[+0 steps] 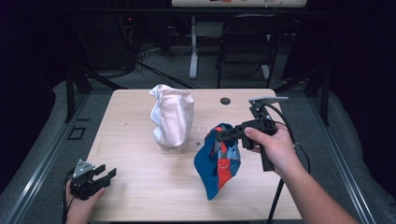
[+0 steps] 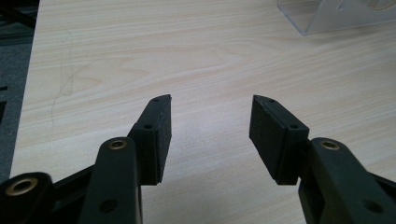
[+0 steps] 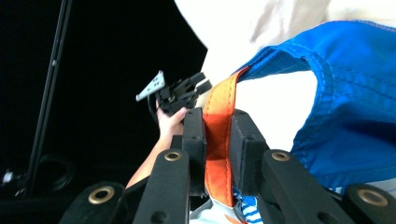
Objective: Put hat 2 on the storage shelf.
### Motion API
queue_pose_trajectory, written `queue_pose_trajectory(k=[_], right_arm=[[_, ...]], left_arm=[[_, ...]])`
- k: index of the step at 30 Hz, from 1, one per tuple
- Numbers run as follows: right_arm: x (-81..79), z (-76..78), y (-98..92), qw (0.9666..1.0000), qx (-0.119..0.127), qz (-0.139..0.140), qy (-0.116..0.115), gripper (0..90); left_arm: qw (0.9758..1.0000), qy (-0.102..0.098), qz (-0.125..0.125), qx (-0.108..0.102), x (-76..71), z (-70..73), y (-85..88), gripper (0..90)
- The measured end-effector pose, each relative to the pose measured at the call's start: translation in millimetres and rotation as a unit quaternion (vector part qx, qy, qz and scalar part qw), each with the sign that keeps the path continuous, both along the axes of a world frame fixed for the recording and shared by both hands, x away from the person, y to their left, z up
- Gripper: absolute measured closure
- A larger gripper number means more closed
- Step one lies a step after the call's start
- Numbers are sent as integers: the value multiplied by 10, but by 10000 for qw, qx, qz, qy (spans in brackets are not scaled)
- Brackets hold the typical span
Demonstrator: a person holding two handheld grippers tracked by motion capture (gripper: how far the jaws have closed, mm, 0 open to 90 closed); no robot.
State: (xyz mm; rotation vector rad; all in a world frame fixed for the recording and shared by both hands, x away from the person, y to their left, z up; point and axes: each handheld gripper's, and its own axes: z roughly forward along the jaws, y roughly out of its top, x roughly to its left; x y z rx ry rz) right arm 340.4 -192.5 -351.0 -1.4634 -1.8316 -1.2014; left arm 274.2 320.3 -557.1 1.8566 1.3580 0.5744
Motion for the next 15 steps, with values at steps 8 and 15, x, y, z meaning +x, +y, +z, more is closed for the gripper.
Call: queue_pose_trajectory(k=[8, 15], right_arm=[[127, 252, -262, 9990, 32, -433, -83, 780], [283, 486, -347, 9974, 236, -671, -127, 780]], left_arm=[[10000, 5, -1, -2, 1, -3, -7, 493], [10000, 15, -4, -13, 4, -7, -4, 493]])
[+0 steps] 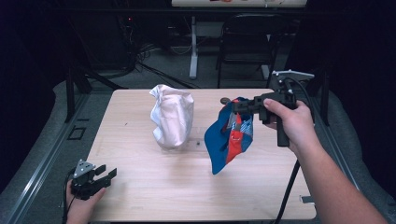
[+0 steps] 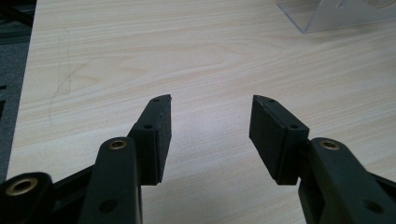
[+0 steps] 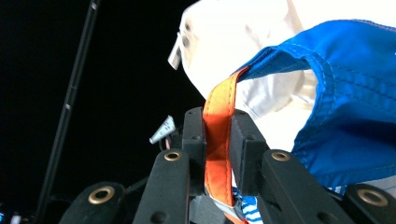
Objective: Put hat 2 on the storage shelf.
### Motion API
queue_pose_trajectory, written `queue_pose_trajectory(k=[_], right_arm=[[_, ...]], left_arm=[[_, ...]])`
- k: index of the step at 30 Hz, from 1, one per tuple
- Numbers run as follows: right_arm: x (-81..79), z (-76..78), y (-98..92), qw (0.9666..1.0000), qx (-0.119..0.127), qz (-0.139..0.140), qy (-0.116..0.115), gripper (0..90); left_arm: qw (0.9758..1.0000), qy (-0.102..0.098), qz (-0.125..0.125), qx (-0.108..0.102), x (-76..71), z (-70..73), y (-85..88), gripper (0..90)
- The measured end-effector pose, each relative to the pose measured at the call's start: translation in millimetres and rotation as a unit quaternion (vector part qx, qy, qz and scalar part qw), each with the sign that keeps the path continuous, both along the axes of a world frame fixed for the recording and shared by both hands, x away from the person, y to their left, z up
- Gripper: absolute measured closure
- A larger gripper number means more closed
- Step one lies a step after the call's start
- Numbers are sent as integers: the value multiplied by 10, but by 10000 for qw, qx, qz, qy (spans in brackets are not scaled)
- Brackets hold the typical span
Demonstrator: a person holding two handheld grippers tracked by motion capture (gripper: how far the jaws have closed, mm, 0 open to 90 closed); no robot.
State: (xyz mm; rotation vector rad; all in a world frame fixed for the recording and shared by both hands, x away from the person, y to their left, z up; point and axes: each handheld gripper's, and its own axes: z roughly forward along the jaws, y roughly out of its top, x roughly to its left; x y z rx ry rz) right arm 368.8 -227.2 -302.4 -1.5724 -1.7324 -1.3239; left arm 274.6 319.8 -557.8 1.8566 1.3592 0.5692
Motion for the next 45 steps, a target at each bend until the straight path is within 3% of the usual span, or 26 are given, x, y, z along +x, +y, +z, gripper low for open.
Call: queue_pose_trajectory(k=[5, 13, 17, 25, 35, 45], right_arm=[[146, 109, -4, 9998, -10, -193, -45, 780], [401, 157, 34, 9985, -178, -508, -23, 780], [494, 170, 16, 9977, -180, -647, 10, 779], [624, 201, -27, 9963, -207, -825, 113, 779], [674, 131, -101, 9940, -359, -1017, 168, 779], [738, -45, -27, 9939, -473, -959, 261, 779]], left_arm=[[10000, -16, 1, -24, -2, 1, 5, 493], [10000, -5, 2, -23, 1, 0, 5, 492], [10000, 88, -32, 8, 0, 12, 21, 493], [10000, 46, -22, -15, 3, 4, 15, 492], [10000, 51, -27, -13, 6, 2, 9, 492], [10000, 58, -29, -2, 8, 2, 13, 493]])
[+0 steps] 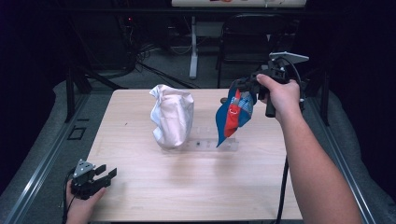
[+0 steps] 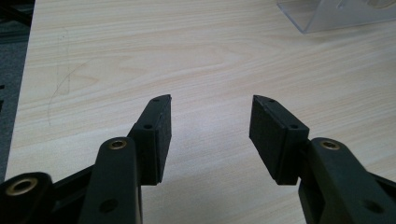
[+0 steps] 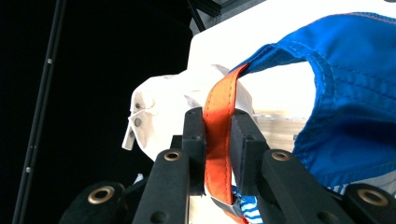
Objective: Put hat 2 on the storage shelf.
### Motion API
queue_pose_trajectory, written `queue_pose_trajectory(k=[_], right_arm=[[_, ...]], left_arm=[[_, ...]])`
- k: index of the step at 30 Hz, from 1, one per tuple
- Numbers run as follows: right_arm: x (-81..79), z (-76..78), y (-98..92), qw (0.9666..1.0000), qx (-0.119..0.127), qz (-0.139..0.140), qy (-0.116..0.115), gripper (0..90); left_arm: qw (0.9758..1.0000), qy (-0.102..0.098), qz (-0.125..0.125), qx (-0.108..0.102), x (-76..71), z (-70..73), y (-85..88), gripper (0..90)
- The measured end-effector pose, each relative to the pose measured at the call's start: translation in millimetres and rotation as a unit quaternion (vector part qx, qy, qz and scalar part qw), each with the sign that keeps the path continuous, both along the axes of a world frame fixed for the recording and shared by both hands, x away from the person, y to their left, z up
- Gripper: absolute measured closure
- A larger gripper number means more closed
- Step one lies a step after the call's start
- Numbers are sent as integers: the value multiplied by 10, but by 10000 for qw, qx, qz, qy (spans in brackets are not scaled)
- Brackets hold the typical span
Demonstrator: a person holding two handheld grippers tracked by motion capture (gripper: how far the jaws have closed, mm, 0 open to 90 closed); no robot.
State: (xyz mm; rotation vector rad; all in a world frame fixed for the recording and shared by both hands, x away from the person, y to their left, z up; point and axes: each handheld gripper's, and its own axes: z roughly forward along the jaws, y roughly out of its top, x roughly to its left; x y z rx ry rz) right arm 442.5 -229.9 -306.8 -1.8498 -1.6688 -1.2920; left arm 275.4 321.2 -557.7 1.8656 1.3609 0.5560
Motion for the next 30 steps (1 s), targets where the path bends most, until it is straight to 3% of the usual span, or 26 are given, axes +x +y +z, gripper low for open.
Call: queue_pose_trajectory(k=[17, 18, 23, 30], right_arm=[[-27, -338, 123, 9996, -146, 131, 193, 777], [-41, -344, 117, 9996, -160, 135, 199, 776], [-101, -347, 88, 9995, -223, 105, 178, 775], [-135, -327, 54, 9992, -359, 61, 131, 766]], left_arm=[[9999, -72, -79, -4, 102, 3, -70, 490], [9999, 2, -127, 23, 107, 11, -73, 490], [9998, -83, -174, -9, 139, 5, -113, 490], [9997, -22, -251, 43, 158, 12, -138, 490]])
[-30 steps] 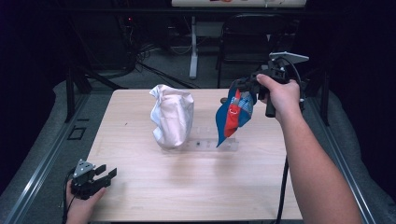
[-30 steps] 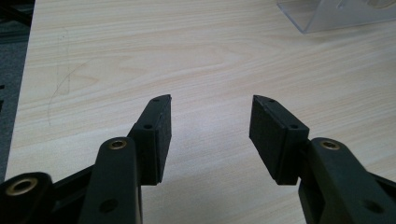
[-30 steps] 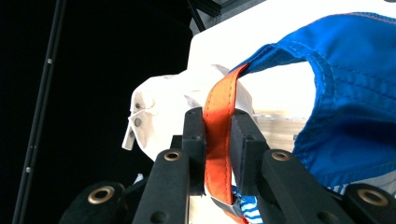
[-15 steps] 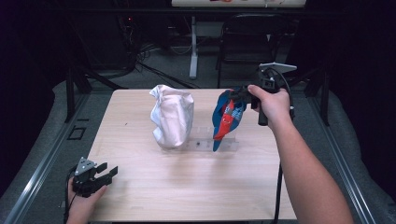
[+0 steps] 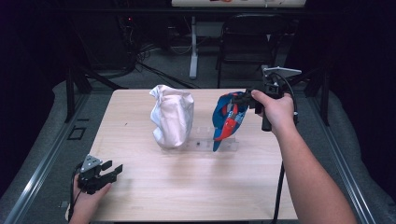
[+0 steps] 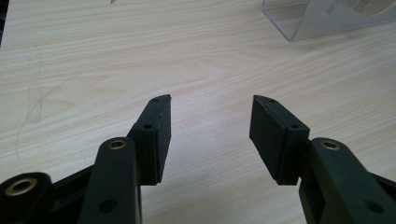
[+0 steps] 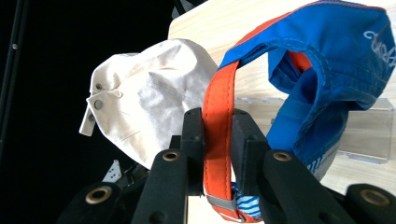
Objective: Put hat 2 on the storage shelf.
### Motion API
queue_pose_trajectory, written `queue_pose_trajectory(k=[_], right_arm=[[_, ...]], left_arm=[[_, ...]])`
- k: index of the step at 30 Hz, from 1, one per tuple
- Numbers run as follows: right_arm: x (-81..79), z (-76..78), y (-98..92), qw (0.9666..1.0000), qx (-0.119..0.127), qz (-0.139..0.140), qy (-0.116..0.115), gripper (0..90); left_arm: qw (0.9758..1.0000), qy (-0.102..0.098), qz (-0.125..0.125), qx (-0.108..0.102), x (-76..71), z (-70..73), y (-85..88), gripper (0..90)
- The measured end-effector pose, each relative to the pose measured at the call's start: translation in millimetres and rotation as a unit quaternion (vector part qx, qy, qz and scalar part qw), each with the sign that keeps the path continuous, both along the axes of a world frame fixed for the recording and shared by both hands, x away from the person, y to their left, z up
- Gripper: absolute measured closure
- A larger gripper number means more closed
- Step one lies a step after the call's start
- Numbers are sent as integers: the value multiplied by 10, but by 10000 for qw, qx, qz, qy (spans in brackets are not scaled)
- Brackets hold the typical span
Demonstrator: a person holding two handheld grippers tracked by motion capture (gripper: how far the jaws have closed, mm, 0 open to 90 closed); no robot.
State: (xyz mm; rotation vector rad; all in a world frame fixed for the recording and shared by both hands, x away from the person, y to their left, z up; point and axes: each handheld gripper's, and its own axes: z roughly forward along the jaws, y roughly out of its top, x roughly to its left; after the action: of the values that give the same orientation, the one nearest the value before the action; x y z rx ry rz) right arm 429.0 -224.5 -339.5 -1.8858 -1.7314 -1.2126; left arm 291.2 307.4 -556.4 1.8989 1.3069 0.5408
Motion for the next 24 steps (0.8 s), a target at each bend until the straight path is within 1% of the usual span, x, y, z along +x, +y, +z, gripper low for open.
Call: queue_pose_trajectory(k=[1, 2, 10, 13, 16, 18, 19, 20, 22, 24], right_arm=[[-5, 3, 5, 10000, 12, -45, -9, 764], [-10, 6, -1, 10000, 1, -22, -13, 764], [-37, 24, -22, 9999, -121, 5, -34, 765], [-42, 30, -28, 9999, -99, -46, -61, 754], [-46, 37, -45, 9998, -171, -27, -70, 738], [-48, 39, -45, 9998, -201, -30, -73, 724], [-49, 41, -41, 9997, -243, -26, -78, 710], [-50, 44, -27, 9994, -337, -55, -112, 689], [-52, 52, -8, 9981, -590, 17, -190, 644], [-59, 60, 18, 9956, -879, 25, -309, 614]], left_arm=[[10000, -26, 12, -12, 3, -6, -3, 490], [10000, -57, 25, -36, 6, -14, -6, 490], [10000, -39, 23, -23, 3, -10, -7, 490], [10000, -41, 23, -26, 4, -12, -8, 490], [10000, -51, 26, -40, 6, -14, -6, 490], [10000, -19, 14, -25, 4, -8, -1, 490], [10000, -17, 16, -24, 5, -8, 0, 490], [10000, -16, 19, -23, 5, -9, 0, 490], [10000, -16, 19, -23, 5, -9, 0, 490], [10000, -16, 18, -22, 4, -8, 0, 490]])
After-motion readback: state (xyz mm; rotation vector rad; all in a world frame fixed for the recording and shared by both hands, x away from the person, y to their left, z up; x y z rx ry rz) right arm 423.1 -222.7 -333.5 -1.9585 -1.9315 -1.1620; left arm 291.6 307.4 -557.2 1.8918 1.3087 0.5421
